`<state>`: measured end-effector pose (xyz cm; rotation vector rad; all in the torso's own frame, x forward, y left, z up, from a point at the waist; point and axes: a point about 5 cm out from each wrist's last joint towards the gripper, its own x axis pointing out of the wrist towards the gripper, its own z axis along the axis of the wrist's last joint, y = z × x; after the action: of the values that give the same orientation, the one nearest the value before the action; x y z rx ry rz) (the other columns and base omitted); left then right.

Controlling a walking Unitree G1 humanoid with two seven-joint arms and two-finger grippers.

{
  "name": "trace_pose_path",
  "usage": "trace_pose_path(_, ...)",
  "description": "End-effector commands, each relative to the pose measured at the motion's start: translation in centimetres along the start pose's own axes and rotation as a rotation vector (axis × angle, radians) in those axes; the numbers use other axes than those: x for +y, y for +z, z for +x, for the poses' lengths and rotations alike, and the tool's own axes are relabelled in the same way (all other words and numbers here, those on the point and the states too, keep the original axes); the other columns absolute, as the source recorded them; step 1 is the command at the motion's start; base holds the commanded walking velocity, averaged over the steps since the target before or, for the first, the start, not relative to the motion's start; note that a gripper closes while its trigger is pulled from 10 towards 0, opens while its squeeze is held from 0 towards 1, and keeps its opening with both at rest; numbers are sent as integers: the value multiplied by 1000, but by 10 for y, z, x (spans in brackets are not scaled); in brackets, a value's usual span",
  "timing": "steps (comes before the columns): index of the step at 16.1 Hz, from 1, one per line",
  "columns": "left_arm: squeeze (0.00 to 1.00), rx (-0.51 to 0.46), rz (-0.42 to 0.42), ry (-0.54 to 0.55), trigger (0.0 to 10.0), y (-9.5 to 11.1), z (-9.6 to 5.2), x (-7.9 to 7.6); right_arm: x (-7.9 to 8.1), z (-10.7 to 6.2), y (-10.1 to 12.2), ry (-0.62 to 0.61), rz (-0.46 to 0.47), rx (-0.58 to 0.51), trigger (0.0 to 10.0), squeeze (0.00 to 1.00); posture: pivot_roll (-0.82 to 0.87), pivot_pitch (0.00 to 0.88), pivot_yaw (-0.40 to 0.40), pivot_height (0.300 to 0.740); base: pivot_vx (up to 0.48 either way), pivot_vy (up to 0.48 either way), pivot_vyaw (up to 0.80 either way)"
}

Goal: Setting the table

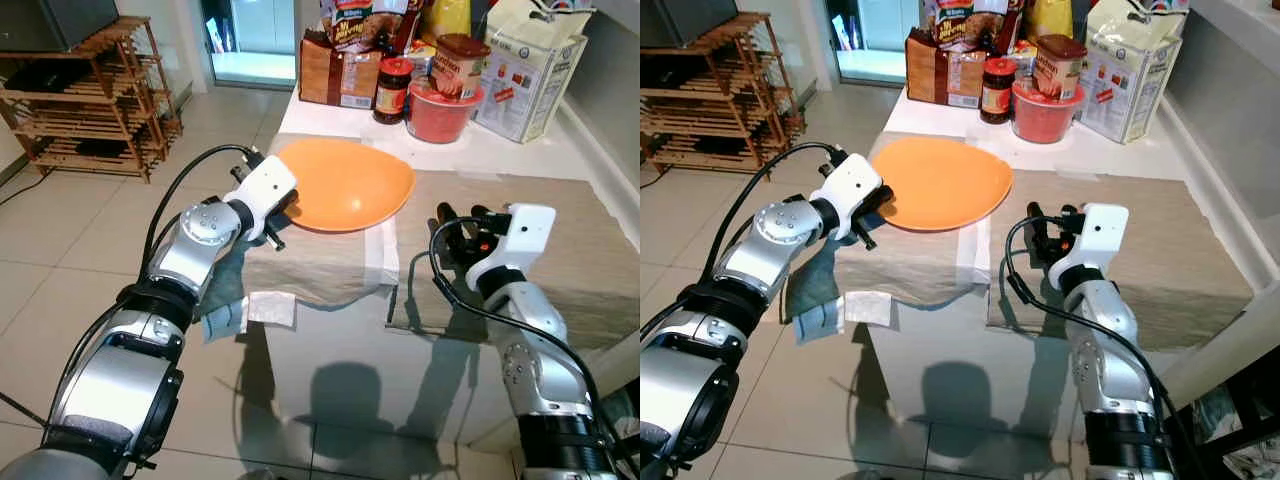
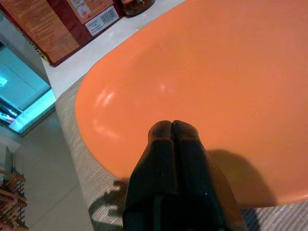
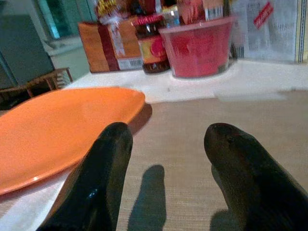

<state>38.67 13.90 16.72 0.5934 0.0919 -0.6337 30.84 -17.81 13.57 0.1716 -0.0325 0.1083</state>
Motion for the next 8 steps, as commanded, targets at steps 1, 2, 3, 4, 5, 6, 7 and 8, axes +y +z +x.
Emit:
trace_pose_path(1, 0, 39, -3, -42, 10000, -11, -1, -9, -3, 1, -2, -19, 28, 16, 10000, 0, 19, 0, 8, 740, 0, 0, 0)
trace_pose_path(2, 0, 39, -2, -47, 10000, -12, -2, -9, -2, 1, -2, -17, 30, 20, 10000, 0, 18, 0, 8, 740, 0, 0, 0)
trace_pose_path(3, 0, 44, 3, -66, 10000, -15, -3, -12, -2, 2, -5, -13, 44, 33, 10000, 0, 19, 0, 7, 740, 0, 0, 0)
trace_pose_path(4, 0, 48, 6, -76, 10000, -16, -3, -14, -2, 2, -5, -11, 46, 37, 10000, 0, 19, 0, 7, 740, 0, 0, 0)
trace_pose_path(5, 0, 56, 11, -100, 10000, -19, -4, -17, -2, 2, -6, -11, 48, 43, 10000, 0, 18, 0, 7, 740, 0, 0, 0)
trace_pose_path(6, 0, 70, 14, -137, 10000, -25, -6, -25, -4, 1, -8, -17, 48, 51, 10000, 0, 19, 0, 7, 740, 0, 0, 0)
trace_pose_path(7, 0, 73, 14, -159, 10000, -27, -6, -30, -4, 1, -9, -18, 48, 54, 10000, 0, 20, 0, 7, 740, 0, 0, 0)
trace_pose_path(8, 0, 77, 23, -194, 10000, -30, -8, -38, -3, 1, -10, -17, 49, 57, 10000, 0, 21, 0, 7, 740, 0, 0, 0)
